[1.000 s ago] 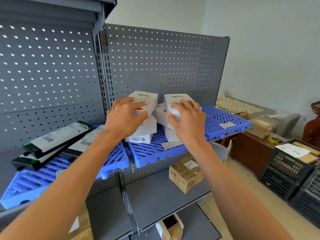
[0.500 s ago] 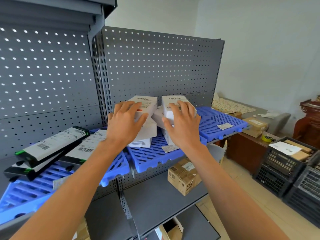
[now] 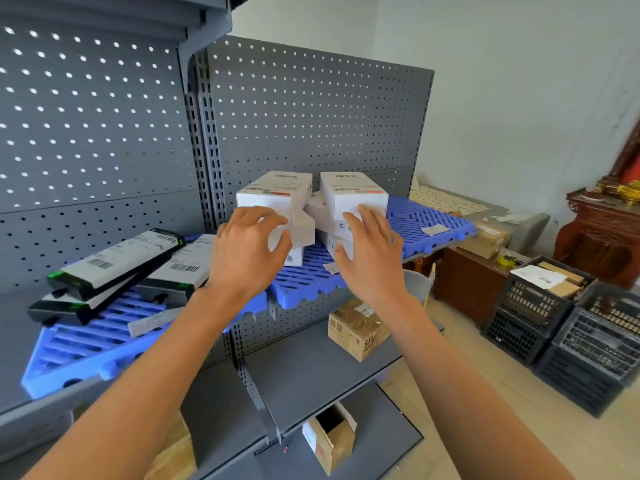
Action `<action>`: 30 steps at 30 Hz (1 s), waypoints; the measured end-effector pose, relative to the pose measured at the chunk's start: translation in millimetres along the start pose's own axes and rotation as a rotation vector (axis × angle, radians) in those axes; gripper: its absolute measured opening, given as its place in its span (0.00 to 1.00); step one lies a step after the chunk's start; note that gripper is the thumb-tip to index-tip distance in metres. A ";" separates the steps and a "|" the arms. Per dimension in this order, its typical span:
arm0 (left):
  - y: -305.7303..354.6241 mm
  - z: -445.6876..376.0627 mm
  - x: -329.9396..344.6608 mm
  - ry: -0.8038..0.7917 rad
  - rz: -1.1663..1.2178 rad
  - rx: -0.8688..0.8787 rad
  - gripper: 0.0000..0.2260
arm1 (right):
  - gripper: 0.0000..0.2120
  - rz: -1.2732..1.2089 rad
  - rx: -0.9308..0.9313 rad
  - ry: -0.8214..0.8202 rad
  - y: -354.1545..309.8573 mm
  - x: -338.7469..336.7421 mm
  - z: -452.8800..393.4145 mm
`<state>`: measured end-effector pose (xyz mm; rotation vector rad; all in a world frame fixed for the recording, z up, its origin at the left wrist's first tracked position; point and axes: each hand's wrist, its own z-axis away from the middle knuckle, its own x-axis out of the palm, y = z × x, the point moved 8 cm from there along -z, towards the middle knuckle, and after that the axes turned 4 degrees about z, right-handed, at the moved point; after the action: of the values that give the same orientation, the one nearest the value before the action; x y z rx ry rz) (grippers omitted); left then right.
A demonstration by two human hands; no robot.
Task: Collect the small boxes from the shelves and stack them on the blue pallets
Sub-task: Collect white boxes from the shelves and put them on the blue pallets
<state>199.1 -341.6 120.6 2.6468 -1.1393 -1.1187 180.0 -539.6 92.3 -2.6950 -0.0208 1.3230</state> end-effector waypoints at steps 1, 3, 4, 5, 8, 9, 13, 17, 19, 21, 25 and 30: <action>1.1 7.1 -0.2 -0.027 0.007 -0.005 0.11 | 0.24 -0.013 -0.013 -0.014 -3.0 -0.9 6.9; 5.3 23.5 -2.3 -0.077 0.003 -0.006 0.11 | 0.21 -0.050 -0.043 -0.060 -9.9 -2.8 21.7; 8.2 32.4 -4.6 -0.088 -0.002 -0.003 0.12 | 0.20 -0.076 -0.054 -0.092 -13.0 -3.1 29.2; 11.4 41.7 -7.0 -0.098 -0.006 -0.008 0.12 | 0.20 -0.109 -0.059 -0.122 -15.6 -3.7 37.3; 21.3 73.6 -10.4 -0.188 -0.037 -0.083 0.12 | 0.19 -0.193 -0.067 -0.193 -20.8 -9.1 64.7; 24.4 85.3 -10.3 -0.231 -0.058 -0.113 0.12 | 0.19 -0.201 -0.083 -0.212 -22.7 -11.6 74.8; 40.9 136.0 -19.3 -0.354 -0.119 -0.225 0.14 | 0.17 -0.235 -0.158 -0.277 -27.1 -22.3 121.2; 60.4 189.3 -36.8 -0.456 -0.184 -0.317 0.16 | 0.17 -0.284 -0.241 -0.341 -33.3 -28.0 170.3; 66.3 213.4 -50.3 -0.461 -0.207 -0.359 0.17 | 0.18 -0.304 -0.259 -0.369 -39.4 -30.8 192.2; 68.5 235.5 -63.5 -0.483 -0.227 -0.408 0.17 | 0.17 -0.325 -0.281 -0.395 -49.7 -33.1 212.8; 64.8 273.9 -95.9 -0.492 -0.272 -0.506 0.18 | 0.16 -0.376 -0.345 -0.442 -81.5 -33.2 244.4; 37.0 321.4 -149.3 -0.452 -0.313 -0.657 0.17 | 0.16 -0.429 -0.424 -0.499 -142.3 -33.5 271.2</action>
<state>-98.3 -199.8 -15.1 2.1352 -0.2732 -1.8228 -47.3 -369.0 -26.5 -2.3514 -0.9660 1.9484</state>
